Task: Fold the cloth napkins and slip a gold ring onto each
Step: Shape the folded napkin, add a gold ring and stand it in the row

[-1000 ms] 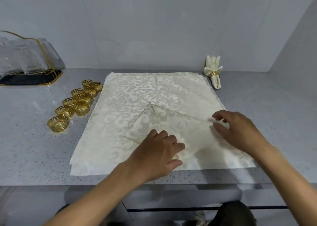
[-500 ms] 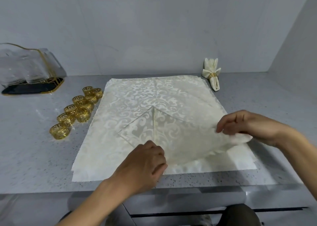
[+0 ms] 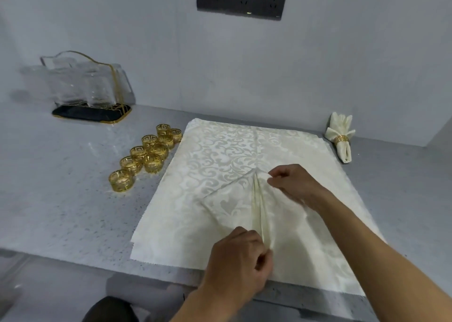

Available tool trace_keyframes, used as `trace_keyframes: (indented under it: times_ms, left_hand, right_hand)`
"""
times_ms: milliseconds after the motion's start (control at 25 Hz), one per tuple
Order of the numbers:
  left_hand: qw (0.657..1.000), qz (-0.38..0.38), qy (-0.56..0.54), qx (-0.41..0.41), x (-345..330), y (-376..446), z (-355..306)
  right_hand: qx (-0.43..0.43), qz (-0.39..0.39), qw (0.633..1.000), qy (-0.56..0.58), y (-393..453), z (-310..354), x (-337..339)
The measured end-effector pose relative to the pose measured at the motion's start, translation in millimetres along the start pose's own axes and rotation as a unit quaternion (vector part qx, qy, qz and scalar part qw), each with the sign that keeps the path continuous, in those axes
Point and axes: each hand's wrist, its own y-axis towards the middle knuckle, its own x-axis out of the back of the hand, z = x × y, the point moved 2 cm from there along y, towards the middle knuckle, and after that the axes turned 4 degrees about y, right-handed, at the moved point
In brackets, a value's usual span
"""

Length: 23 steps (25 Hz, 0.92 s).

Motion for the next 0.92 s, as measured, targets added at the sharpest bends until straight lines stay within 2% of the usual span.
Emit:
trace_keyframes:
  times_ms: [160, 280, 520, 560, 640, 720, 760, 840, 920]
  left_hand:
    - [1.0, 0.003, 0.009, 0.006, -0.4, -3.1, -2.4]
    - [1.0, 0.011, 0.01, -0.019, -4.7, -5.6, -3.7]
    - [1.0, 0.019, -0.009, -0.017, -4.5, -6.4, -3.9]
    - [0.999, 0.01, -0.029, -0.025, -0.1, -5.2, -6.9]
    - [0.997, -0.023, -0.072, -0.025, 14.8, 0.0, -4.7]
    - [0.994, -0.058, -0.083, 0.038, 33.0, 11.3, 16.2]
    - [0.993, -0.046, -0.067, 0.084, 39.0, 19.2, 34.6]
    - [0.984, 0.033, -0.038, 0.169, 43.1, 31.9, 71.7]
    - [0.975, 0.108, -0.007, 0.194, 44.6, 38.9, 85.3]
  right_hand:
    - [0.046, -0.057, 0.996, -0.041, 9.6, -14.1, -10.5]
    - [0.074, -0.06, 0.992, -0.079, 12.3, -16.4, -15.3]
    - [0.098, -0.06, 0.986, -0.118, 8.6, -15.3, -19.4]
    - [0.105, -0.076, 0.984, -0.12, 5.3, -10.7, -17.4]
    - [0.132, -0.159, 0.971, -0.122, -13.7, 0.5, -6.4]
    - [0.139, -0.247, 0.951, -0.121, -56.8, 4.4, 5.8]
    - [0.125, -0.268, 0.947, -0.128, -83.0, -0.3, 6.4]
    - [0.07, -0.239, 0.958, -0.142, -134.1, -16.5, -8.1]
    - [0.038, -0.187, 0.972, -0.136, -161.4, -31.0, -33.2]
